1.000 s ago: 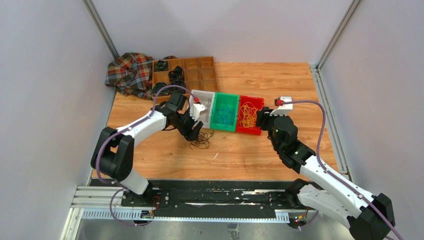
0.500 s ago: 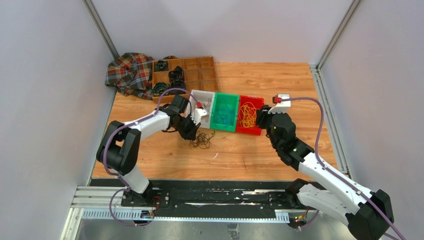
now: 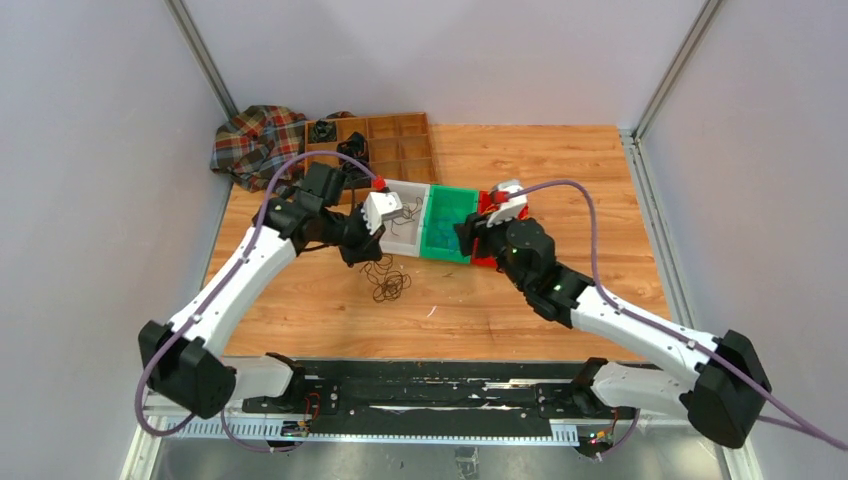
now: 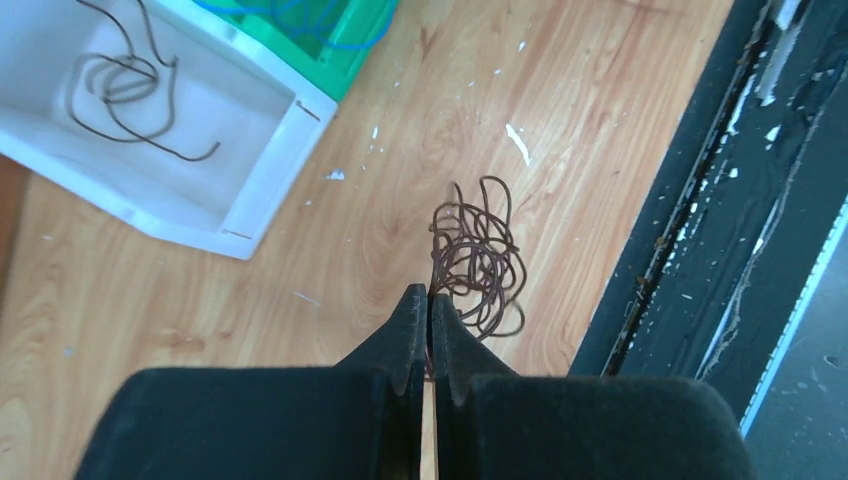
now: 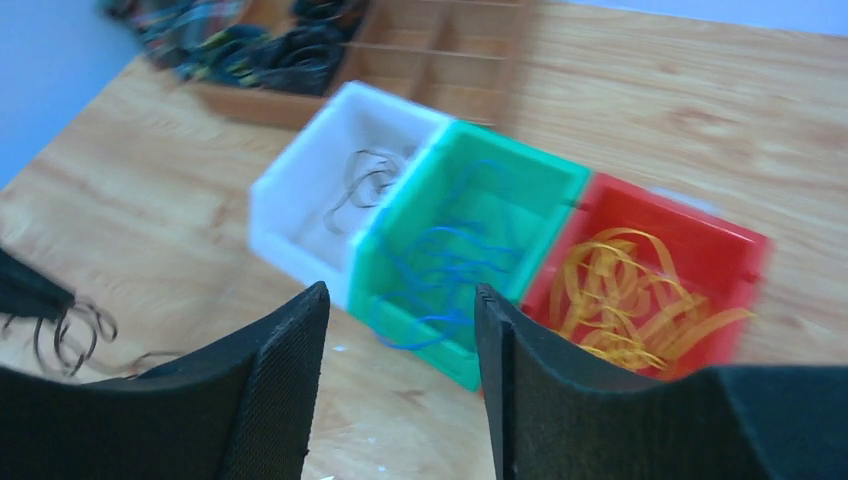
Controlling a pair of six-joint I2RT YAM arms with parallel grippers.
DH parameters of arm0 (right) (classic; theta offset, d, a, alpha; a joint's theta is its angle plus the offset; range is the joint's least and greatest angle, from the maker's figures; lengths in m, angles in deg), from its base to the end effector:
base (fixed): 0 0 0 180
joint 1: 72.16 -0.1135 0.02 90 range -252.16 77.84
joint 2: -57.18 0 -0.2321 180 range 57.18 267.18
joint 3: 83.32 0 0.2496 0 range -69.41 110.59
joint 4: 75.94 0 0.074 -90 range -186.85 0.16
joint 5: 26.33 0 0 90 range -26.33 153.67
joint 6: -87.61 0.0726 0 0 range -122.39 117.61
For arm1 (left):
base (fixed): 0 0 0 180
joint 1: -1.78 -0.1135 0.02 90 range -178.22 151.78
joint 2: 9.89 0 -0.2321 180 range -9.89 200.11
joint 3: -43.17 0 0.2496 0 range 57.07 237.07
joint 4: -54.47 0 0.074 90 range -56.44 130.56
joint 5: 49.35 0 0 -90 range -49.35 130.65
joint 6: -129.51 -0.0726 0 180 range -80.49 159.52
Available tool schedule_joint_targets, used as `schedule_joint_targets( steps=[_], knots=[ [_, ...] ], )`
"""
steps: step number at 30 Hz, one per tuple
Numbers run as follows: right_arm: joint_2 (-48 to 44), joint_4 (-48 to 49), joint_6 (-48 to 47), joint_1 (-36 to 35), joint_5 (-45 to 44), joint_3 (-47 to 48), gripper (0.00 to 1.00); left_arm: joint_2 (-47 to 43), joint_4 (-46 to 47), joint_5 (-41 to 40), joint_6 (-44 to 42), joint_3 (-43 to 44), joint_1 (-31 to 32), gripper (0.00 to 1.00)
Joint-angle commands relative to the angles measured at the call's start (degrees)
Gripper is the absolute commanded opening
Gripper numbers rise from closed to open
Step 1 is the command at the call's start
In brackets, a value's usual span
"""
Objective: Untangle the cables
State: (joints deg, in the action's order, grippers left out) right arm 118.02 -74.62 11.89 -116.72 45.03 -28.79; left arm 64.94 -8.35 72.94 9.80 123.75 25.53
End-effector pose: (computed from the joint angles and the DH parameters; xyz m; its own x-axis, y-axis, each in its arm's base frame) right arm 0.2281 0.1920 0.2763 -0.1681 0.1625 -0.9723 -0.4092 0.8858 0.2188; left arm 0.2418 -0.1488 0.2489 -0.3668 0.6191 -0.6944 0.9073 0.4029 -0.1200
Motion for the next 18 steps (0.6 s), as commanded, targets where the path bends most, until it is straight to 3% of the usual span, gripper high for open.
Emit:
schedule_joint_targets(
  steps=[1,11,18],
  knots=[
    [4.38,8.08,-6.26,-7.02,7.0,3.19,0.58,-4.99,-10.03,1.46,-2.22,4.18,-0.08,0.01],
    [11.15,18.02,-8.78,-15.31,18.94,3.16,0.61,-11.03,-13.93,2.25,-1.05,7.32,-0.08,0.01],
    [14.67,24.03,-6.46,-19.42,19.65,3.93,0.62,-12.09,-14.77,2.55,-0.3,9.24,-0.08,0.01]
  ],
)
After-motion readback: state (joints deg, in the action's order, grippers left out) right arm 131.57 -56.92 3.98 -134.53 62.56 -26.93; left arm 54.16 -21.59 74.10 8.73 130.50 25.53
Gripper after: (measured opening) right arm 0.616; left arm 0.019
